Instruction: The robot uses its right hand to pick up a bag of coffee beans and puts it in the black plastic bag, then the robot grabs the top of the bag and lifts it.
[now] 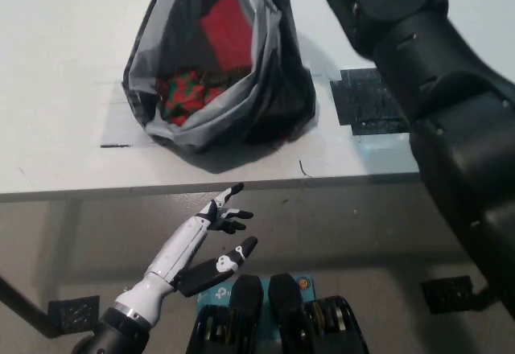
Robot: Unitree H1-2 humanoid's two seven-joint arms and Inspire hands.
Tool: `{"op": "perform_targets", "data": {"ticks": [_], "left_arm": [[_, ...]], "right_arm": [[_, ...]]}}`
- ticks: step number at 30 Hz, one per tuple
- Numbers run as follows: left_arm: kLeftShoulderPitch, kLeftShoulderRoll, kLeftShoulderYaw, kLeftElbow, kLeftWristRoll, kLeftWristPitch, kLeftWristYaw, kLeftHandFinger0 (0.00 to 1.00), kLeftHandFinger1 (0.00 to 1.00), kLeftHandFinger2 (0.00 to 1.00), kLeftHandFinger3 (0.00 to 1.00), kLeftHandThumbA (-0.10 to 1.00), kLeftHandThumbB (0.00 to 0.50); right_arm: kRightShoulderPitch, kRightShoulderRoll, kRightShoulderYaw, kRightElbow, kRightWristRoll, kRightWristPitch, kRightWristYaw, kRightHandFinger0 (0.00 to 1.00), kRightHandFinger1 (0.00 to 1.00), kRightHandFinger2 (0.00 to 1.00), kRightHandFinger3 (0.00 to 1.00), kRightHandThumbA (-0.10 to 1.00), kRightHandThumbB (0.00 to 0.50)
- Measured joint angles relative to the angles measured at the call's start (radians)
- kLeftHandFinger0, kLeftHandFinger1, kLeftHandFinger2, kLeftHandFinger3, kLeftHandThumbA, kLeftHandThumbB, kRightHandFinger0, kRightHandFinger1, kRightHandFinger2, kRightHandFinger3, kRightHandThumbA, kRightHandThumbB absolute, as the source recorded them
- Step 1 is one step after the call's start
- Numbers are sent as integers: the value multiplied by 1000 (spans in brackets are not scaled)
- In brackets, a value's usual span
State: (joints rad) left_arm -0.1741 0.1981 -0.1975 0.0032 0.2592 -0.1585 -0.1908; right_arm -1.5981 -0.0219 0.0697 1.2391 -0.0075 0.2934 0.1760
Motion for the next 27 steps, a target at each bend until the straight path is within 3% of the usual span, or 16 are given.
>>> {"op": "perform_targets", "data": {"ticks": [3, 6, 7, 8, 9, 10, 12, 13, 15, 16, 17, 18, 19, 20, 22, 27], "left_arm": [[0, 0, 0, 0, -2, 5, 0, 714, 691, 768, 1000, 653, 190], [0, 0, -1, 0, -5, 7, 0, 711, 689, 767, 1000, 645, 183], [1, 0, -1, 0, -6, 8, 0, 707, 686, 763, 1000, 636, 178], [2, 0, -2, 0, -7, 9, 0, 707, 685, 763, 1000, 633, 178], [5, 0, -3, 0, -7, 9, 0, 707, 684, 762, 1000, 627, 183], [7, 0, -4, 0, -7, 9, 0, 707, 684, 761, 1000, 624, 188], [23, 0, -8, -2, -7, 9, 0, 691, 681, 762, 1000, 599, 179], [34, 0, -10, -4, -7, 9, 0, 690, 681, 763, 1000, 597, 179], [54, 0, -14, -4, -7, 9, 0, 688, 684, 761, 1000, 612, 209], [58, 0, -15, -4, -7, 9, 0, 687, 684, 759, 1000, 632, 211], [67, 0, -16, -4, -7, 9, 0, 693, 687, 756, 1000, 669, 238], [68, 0, -16, -4, -7, 9, 0, 694, 687, 755, 1000, 676, 240], [66, 0, -16, -4, -7, 11, -1, 696, 688, 755, 1000, 672, 232], [64, 0, -16, -4, -7, 14, -1, 681, 682, 758, 1000, 625, 203], [60, 0, -16, -5, -7, 16, -3, 674, 681, 766, 1000, 600, 196], [49, 0, -15, -8, -6, 16, -6, 660, 668, 757, 1000, 587, 197]], "right_arm": [[-10, -9, 21, -46, -7, 18, 27, 1000, 1000, 1000, 1000, 964, 490], [-10, -19, 41, -101, -16, 36, 56, 1000, 1000, 1000, 1000, 756, 460], [-9, -25, 49, -129, -19, 50, 73, 1000, 1000, 1000, 1000, 620, 400], [-8, -27, 53, -142, -20, 60, 81, 1000, 1000, 1000, 1000, 345, 407], [-4, -30, 58, -159, -21, 71, 91, 1000, 1000, 1000, 1000, 235, 424], [-2, -31, 61, -168, -22, 79, 97, 1000, 1000, 1000, 1000, 134, 399], [10, -35, 74, -203, -26, 108, 119, 1000, 1000, 1000, 1000, 95, 386], [17, -39, 85, -218, -32, 119, 130, 1000, 1000, 1000, 1000, 95, 386], [28, -47, 106, -226, -44, 133, 146, 1000, 1000, 1000, 1000, 232, 445], [31, -49, 113, -226, -47, 136, 152, 1000, 1000, 1000, 1000, 258, 450], [41, -58, 136, -226, -59, 147, 166, 1000, 1000, 1000, 1000, 358, 440], [43, -59, 140, -226, -62, 149, 170, 1000, 1000, 1000, 1000, 357, 436], [49, -64, 161, -226, -71, 153, 180, 1000, 1000, 1000, 1000, 401, 472], [55, -66, 177, -228, -79, 155, 188, 1000, 1000, 1000, 1000, 559, 479], [64, -72, 219, -230, -97, 158, 201, 1000, 1000, 1000, 1000, 649, 456], [107, -91, 399, -237, -186, 158, 234, 1000, 1000, 1000, 1000, 543, 446]]}}
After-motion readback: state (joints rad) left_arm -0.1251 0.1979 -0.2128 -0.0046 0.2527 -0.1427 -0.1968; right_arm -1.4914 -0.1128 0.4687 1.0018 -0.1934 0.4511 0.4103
